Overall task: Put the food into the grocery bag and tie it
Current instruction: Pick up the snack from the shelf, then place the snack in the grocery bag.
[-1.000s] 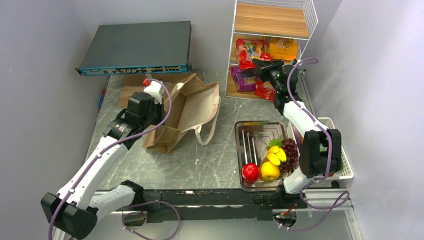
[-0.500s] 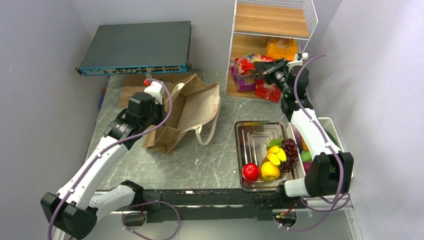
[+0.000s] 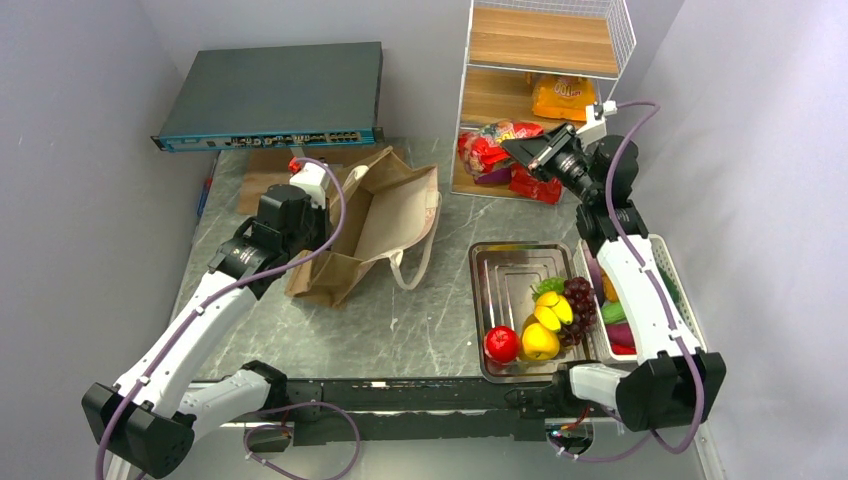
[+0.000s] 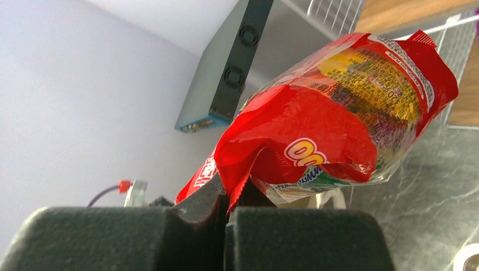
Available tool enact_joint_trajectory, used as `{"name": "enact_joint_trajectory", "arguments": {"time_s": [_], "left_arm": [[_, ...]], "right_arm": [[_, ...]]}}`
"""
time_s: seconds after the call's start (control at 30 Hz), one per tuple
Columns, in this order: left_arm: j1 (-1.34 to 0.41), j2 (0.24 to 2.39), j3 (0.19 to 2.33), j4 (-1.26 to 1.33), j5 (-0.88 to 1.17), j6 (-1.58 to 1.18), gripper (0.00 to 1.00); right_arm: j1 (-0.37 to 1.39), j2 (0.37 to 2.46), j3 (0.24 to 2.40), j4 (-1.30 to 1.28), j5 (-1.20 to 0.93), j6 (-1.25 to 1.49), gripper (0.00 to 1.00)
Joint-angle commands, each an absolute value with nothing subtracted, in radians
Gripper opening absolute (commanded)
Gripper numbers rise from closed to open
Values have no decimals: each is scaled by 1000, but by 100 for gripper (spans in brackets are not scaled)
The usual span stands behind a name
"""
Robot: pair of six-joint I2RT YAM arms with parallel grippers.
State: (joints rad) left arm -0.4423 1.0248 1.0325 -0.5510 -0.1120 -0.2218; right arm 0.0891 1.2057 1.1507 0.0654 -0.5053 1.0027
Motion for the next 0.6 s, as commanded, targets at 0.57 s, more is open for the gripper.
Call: {"name": "enact_joint_trajectory", "arguments": {"time_s": [0.57], "left_arm": [[-463,1020,1059,-534,-153,-199,0]], "right_arm": [[408,1228,1296,90,-618,933,0]]}}
